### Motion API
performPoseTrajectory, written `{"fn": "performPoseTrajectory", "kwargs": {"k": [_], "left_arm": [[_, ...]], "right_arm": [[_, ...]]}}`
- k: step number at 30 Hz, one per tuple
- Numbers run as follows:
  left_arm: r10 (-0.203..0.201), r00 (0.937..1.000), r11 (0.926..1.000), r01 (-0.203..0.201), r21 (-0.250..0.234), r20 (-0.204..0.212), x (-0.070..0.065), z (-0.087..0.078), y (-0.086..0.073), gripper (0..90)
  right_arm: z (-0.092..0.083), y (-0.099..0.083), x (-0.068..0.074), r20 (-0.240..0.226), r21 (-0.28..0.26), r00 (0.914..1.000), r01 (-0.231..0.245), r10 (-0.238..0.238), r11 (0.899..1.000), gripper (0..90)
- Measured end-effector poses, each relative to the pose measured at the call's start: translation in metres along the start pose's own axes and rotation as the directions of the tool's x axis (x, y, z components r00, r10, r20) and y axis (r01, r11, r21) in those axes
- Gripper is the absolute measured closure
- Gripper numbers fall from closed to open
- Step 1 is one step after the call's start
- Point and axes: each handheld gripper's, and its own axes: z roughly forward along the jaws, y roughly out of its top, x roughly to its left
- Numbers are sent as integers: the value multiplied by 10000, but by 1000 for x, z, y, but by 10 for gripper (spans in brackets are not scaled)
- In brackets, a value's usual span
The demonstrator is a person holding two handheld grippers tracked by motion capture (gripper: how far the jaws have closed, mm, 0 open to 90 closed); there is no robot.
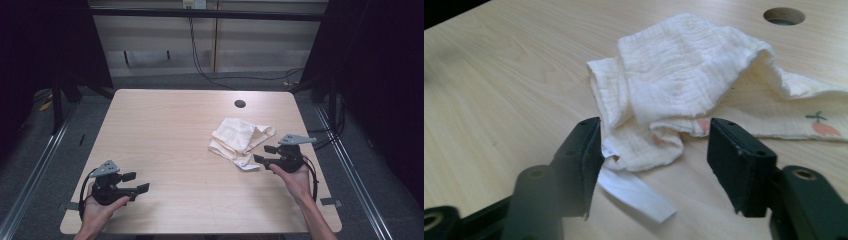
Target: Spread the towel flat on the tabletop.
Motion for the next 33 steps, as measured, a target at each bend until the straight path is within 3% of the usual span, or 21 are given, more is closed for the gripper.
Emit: {"fn": "performPoseTrajectory", "kwargs": {"k": [2,4,5,10,14,15,17,22,28,32,33], "left_arm": [[-247,9996,9997,246,41,150,1,2,0,291],[-239,9996,9997,238,61,175,1,2,0,295],[-81,9999,9999,80,130,96,1,3,0,296],[64,10000,10000,-65,31,71,-1,0,0,306],[16,10000,10000,-16,-17,65,-1,0,0,303],[37,10000,10000,-37,17,52,0,0,1,302],[55,9999,10000,-55,24,103,0,1,0,305],[58,9999,10000,-59,38,123,-1,2,0,305],[147,9998,9998,-148,110,159,0,2,0,304],[181,9998,9998,-182,126,76,0,2,0,305],[150,9999,9999,-150,83,22,-1,1,0,306]], "right_arm": [[11,4,-7,172,410,9998,66,-73,9991,444],[17,5,-10,256,560,9997,17,-32,9984,443],[28,9,-16,193,973,9996,175,-194,9951,439],[39,23,-26,-189,846,9998,127,-111,9963,432],[48,24,-28,-220,1047,9997,-34,58,9945,438],[59,20,-26,-113,1539,9998,187,-172,9879,441],[68,17,-26,-123,1664,9999,126,-107,9860,441],[79,21,-35,153,1406,9999,-40,19,9901,408],[91,17,-42,296,1883,9996,-60,5,9821,342],[98,11,-39,242,1869,9997,-16,-30,9824,354],[97,11,-38,304,1885,9995,-52,-6,9821,395]]}}
